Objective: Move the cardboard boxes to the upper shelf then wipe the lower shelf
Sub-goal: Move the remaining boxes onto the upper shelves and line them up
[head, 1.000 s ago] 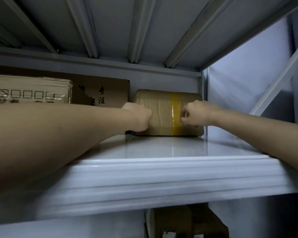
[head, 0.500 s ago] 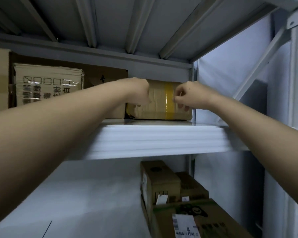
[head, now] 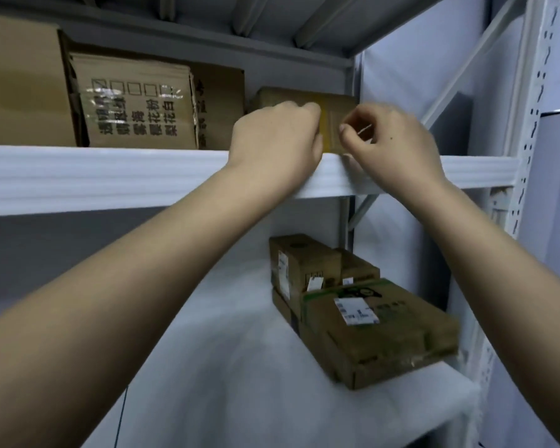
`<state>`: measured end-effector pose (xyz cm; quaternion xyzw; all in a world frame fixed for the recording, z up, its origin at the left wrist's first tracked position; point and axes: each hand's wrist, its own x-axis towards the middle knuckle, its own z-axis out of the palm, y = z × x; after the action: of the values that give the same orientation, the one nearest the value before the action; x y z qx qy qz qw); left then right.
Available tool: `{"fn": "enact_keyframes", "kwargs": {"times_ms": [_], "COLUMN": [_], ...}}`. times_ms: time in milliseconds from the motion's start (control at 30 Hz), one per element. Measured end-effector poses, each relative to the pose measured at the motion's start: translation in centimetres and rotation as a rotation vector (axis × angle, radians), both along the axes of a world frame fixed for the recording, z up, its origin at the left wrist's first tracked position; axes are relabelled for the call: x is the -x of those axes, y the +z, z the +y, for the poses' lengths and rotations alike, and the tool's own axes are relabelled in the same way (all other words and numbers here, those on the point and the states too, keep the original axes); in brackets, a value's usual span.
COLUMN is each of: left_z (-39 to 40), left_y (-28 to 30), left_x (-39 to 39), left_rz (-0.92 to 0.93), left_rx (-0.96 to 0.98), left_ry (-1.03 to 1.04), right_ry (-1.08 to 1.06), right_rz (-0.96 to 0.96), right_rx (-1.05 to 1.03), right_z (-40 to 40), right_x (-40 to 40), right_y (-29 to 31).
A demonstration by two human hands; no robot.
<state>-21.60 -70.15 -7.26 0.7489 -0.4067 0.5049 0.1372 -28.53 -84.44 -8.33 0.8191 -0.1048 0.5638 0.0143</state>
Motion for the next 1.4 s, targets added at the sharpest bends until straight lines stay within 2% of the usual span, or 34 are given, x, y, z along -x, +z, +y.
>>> {"fn": "enact_keyframes", "kwargs": {"times_ms": [300, 400, 633, 867, 1033, 1267, 1400], "left_z": [3.0, 2.3, -1.3, -5.9, -8.3, -10.8, -11.3], "left_y": [-9.5, -12.9, -19.6, -25.2, -26.6, -27.5, -28.2], "left_x": [0.7, -0.1, -2.6, -4.2, -5.0, -4.5, -4.4], "left_rz": [-0.285, -0.268, 0.349, 1.052, 1.528, 1.935, 2.131], "left_rx": [0.023, -0.009, -0.127, 0.011, 0.092, 0.230, 0.262], "left_ry": [-0.234, -0.290, -0.248, -0.329, -0.404, -0.448, -0.415], "right_ry": [-0.001, 0.016, -0.038, -0.169, -0.351, -0.445, -0.329], "right_rz": [-0.218, -0.187, -0.040, 0.059, 0.141, -0.077, -0.310], "right_rx": [0.004, -0.063, -0.330, -0.638, -0.865, -1.191, -1.523], "right_z": [3.3, 2.9, 0.1, -4.0, -6.1, -8.1, -8.9], "right_x": [2.7, 2.6, 0.5, -1.7, -2.7, -2.6, -2.8], "right_y": [-8.3, -11.2, -18.1, -24.4, -27.4, -29.9, -30.5]}}
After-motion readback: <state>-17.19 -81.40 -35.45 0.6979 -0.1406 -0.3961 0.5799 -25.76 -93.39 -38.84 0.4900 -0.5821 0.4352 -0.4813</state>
